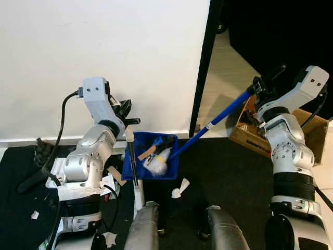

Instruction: Sweep floor

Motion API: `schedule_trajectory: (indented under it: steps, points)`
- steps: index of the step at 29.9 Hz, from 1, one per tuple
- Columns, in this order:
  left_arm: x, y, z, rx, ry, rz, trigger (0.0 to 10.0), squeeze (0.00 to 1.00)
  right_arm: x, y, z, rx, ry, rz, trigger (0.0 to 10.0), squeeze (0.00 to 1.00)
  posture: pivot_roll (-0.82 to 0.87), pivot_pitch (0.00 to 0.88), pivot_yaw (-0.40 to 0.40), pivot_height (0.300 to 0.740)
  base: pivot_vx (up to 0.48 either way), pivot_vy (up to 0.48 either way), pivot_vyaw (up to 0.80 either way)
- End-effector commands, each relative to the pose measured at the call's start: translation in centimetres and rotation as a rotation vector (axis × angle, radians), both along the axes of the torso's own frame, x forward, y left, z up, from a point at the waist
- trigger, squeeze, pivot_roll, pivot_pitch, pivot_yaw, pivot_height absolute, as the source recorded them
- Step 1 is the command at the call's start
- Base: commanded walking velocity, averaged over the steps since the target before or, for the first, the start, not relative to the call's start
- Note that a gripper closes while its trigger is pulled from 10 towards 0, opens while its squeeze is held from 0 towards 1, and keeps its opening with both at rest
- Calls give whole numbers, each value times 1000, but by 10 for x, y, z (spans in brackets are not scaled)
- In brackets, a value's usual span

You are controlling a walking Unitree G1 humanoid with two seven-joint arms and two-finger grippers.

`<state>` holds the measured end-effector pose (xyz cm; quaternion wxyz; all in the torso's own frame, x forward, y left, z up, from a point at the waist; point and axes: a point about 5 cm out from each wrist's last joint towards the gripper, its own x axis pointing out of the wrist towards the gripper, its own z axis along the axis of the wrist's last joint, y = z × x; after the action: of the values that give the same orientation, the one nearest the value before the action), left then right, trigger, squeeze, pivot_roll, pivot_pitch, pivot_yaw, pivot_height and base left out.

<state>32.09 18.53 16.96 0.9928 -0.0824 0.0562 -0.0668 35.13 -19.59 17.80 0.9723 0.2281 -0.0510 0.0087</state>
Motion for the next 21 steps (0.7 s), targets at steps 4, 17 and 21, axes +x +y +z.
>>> schedule_trajectory:
  steps: [4, 17, 21]
  points:
    - [4, 2, 2, 82, -27, 40, 10000, 0, -2, 10, 0, 79, -41, 57, 10000, 0, -21, 140, 49, 740, 0, 0, 0]
    - [11, -5, -2, 91, -42, 63, 10000, 0, -3, 34, 21, 146, -228, 197, 10000, 0, -14, 137, 46, 740, 0, 0, 0]
    - [11, -1, -3, 94, -42, 78, 10000, 0, -3, 38, 24, 104, -231, 257, 10000, 0, -7, 136, 41, 740, 0, 0, 0]
